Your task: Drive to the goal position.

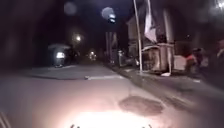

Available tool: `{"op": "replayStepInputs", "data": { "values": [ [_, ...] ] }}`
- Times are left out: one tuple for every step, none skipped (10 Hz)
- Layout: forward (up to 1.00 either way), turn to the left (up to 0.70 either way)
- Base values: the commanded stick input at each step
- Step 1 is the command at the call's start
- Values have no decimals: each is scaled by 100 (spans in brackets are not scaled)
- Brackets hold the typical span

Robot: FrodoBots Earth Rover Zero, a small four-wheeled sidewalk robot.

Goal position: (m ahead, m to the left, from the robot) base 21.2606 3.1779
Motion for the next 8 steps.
{"op": "replayStepInputs", "data": {
  "values": [
    [70, 1],
    [70, 22],
    [70, 32],
    [70, 14],
    [70, 0],
    [70, 0],
    [70, 0],
    [70, 0]
  ]
}}
